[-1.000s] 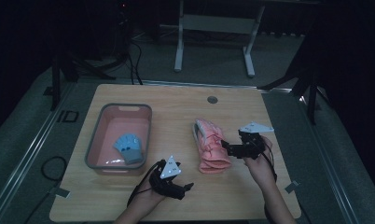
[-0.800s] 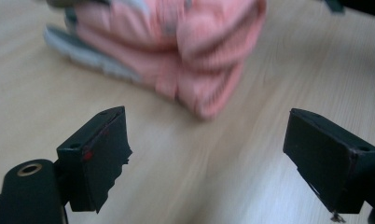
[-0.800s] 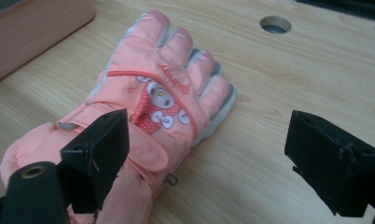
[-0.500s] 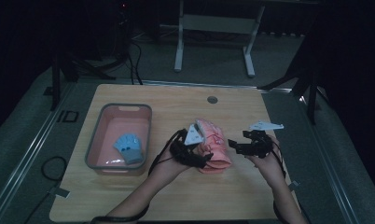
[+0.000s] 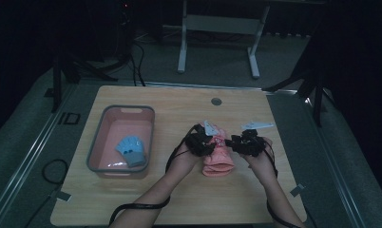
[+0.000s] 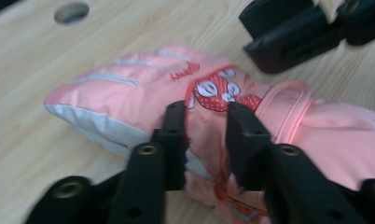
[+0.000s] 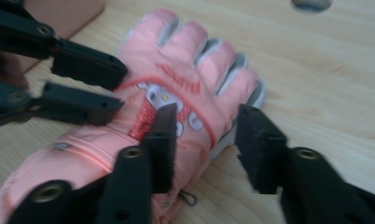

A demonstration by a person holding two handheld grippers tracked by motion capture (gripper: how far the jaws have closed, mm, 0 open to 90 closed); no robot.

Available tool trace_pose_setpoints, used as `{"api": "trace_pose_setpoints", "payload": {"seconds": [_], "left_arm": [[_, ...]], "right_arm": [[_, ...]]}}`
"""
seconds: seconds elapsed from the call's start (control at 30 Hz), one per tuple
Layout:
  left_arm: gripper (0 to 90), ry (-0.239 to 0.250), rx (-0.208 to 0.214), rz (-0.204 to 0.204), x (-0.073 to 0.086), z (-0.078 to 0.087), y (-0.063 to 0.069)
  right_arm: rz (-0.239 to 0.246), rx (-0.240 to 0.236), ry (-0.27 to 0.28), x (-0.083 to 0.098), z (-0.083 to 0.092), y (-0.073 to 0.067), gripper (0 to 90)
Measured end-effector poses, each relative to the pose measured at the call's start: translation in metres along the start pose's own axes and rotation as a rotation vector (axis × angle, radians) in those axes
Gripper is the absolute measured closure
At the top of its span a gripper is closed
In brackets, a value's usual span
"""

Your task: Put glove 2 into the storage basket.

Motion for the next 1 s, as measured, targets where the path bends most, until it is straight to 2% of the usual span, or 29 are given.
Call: {"api": "trace_pose_setpoints", "payload": {"seconds": [0.07,0.13,0.17,0.23,0.27,0.37,0.4,0.47,0.53,0.57,0.6,0.63,0.67,0.77,0.8,0.93,1.0], "left_arm": [[50.3,-0.004,-0.037,0.014,0.003,0.001,-0.001],[35.5,-0.017,-0.064,0.064,0.006,0.0,-0.005],[30.1,-0.033,-0.057,0.106,0.009,-0.002,-0.008],[28.5,-0.05,-0.049,0.156,0.015,-0.006,-0.012],[28.5,-0.07,-0.022,0.19,0.021,-0.01,-0.014],[28.6,-0.089,0.033,0.276,0.031,-0.018,-0.017],[28.8,-0.09,0.046,0.303,0.033,-0.02,-0.018],[29.6,-0.091,0.063,0.322,0.036,-0.023,-0.019],[36.9,-0.099,0.106,0.347,0.038,-0.025,-0.019],[37.0,-0.099,0.106,0.347,0.038,-0.025,-0.019],[37.0,-0.114,0.144,0.383,0.04,-0.028,-0.021],[38.8,-0.122,0.162,0.405,0.042,-0.03,-0.024],[38.7,-0.123,0.176,0.435,0.042,-0.032,-0.025],[43.6,-0.117,0.2,0.437,0.042,-0.032,-0.025],[47.9,-0.107,0.203,0.427,0.042,-0.032,-0.025],[63.6,-0.095,0.207,0.412,0.039,-0.028,-0.023],[67.2,-0.091,0.195,0.393,0.035,-0.026,-0.02]], "right_arm": [[-0.021,0.006,-0.017,0.005,-0.007,-0.001,50.0],[-0.055,0.002,-0.031,0.01,-0.014,0.0,47.6],[-0.062,0.008,-0.039,0.011,-0.016,0.001,45.7],[-0.089,-0.005,-0.064,0.015,-0.02,0.001,43.5],[-0.101,-0.01,-0.069,0.017,-0.022,0.002,42.7],[-0.127,-0.017,-0.112,0.022,-0.028,0.002,42.7],[-0.151,-0.027,-0.128,0.024,-0.031,0.004,42.2],[-0.192,-0.044,-0.149,0.026,-0.034,0.006,42.0],[-0.24,-0.067,-0.177,0.029,-0.037,0.009,43.8],[-0.24,-0.067,-0.177,0.029,-0.037,0.009,43.8],[-0.258,-0.08,-0.183,0.03,-0.039,0.01,44.3],[-0.279,-0.112,-0.19,0.031,-0.041,0.01,50.1],[-0.284,-0.112,-0.192,0.031,-0.042,0.01,50.6],[-0.284,-0.134,-0.194,0.031,-0.044,0.009,58.9],[-0.291,-0.139,-0.197,0.03,-0.044,0.008,63.3],[-0.234,-0.106,-0.17,0.029,-0.042,0.001,73.8],[-0.24,-0.106,-0.143,0.029,-0.04,0.0,76.2]]}}
Point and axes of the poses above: each handheld gripper's, and its own axes: z roughly backward along the jaws, x roughly out of its underside, y roughly to its right, the point moved 5 cm from there along -z, roughly forward along the jaws, and after that the axes turned 7 degrees about y, right-handed, at the moved point
